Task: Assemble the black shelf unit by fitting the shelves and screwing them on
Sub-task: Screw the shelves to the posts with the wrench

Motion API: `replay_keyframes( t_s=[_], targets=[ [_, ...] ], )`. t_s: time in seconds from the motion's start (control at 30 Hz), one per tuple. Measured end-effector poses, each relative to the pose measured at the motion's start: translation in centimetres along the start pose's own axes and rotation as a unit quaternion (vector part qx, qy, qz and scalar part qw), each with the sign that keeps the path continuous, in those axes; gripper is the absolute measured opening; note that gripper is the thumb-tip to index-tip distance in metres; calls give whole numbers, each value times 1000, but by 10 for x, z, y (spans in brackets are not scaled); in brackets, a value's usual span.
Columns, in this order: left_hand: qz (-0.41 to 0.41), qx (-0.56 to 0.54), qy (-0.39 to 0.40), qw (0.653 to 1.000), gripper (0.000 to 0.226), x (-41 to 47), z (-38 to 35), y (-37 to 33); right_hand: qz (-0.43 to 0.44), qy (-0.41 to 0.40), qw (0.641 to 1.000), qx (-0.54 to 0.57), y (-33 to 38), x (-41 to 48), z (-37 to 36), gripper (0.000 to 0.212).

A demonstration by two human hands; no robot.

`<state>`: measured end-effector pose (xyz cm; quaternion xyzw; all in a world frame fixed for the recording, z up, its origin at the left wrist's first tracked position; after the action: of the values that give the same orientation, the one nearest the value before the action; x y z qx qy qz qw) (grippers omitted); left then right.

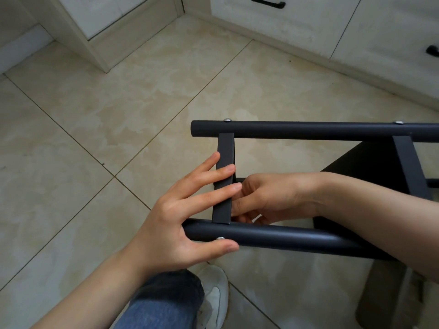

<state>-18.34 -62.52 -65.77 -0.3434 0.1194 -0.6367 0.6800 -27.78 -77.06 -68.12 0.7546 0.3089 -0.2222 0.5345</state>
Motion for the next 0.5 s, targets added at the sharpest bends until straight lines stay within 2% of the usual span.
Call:
replay_keyframes(
  t_s=[0.17,0.3,0.5],
  targets=[
    [1,1,-7,1000,64,0,0,0,6,-11,1000,2,3,-2,-3,16],
    [14,-7,4,1000,68,-4,1,-2,16,-38,999,-22,8,-18,-9,29],
    [75,-32,11,997,68,-11,2,-7,18,-151,973,-176,11,-65,-16,26]
  ],
)
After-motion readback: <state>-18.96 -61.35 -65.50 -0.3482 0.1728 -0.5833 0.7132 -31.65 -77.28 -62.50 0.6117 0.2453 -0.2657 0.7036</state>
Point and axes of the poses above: each hand's wrist, its own x-axis towards the middle knuckle, its own z-axis out of the back of the hand, y = z × x, the point moved 3 cm from there along x, towards the middle knuckle, and after that the axes turned 10 degrees about x, right-handed, at the moved point
